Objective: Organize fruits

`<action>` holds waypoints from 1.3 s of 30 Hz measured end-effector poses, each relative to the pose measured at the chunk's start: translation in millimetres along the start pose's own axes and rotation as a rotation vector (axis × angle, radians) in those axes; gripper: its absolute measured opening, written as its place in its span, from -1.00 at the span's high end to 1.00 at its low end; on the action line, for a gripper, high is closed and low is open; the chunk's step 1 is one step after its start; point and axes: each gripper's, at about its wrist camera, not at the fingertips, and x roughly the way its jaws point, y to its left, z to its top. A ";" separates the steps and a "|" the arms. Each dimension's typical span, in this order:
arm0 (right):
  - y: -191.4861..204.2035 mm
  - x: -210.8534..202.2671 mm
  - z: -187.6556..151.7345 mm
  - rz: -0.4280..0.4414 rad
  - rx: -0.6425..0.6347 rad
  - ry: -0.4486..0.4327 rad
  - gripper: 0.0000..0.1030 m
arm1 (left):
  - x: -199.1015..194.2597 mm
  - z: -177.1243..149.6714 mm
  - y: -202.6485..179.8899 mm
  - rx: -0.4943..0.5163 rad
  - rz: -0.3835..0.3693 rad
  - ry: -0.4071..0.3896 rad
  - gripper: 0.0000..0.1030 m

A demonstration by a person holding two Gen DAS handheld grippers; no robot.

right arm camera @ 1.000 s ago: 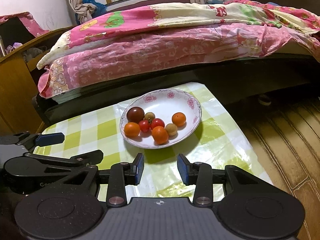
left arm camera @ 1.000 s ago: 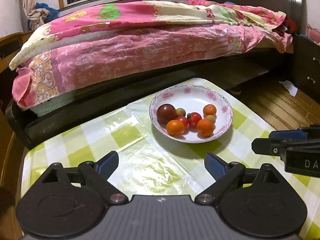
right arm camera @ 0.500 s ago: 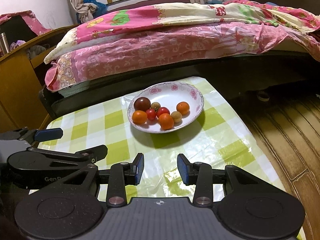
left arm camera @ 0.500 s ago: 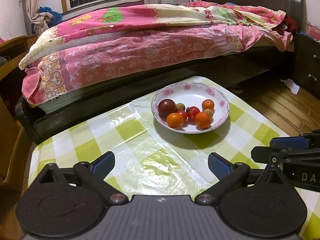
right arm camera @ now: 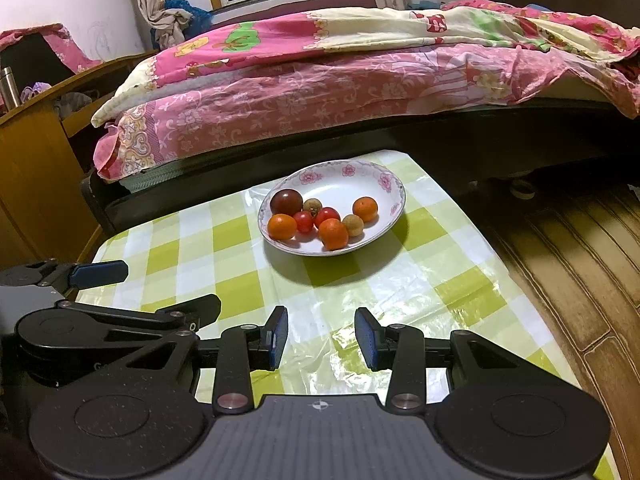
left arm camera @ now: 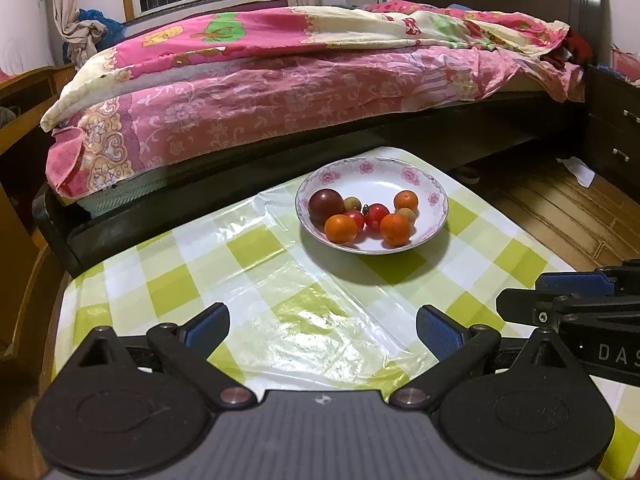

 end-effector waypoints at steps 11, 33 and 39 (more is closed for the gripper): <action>3.1 -7.9 -8.4 -0.009 0.003 -0.005 0.31 | -7.3 -8.4 -0.3 -0.026 -0.006 0.011 -1.00; 7.0 -21.2 -22.6 -0.023 0.016 -0.007 0.31 | -22.9 -16.9 -1.0 -0.040 0.002 -0.001 -1.00; 8.0 -22.2 -23.2 -0.020 0.016 -0.005 0.31 | -24.4 -19.4 -0.4 -0.041 0.008 0.000 -1.00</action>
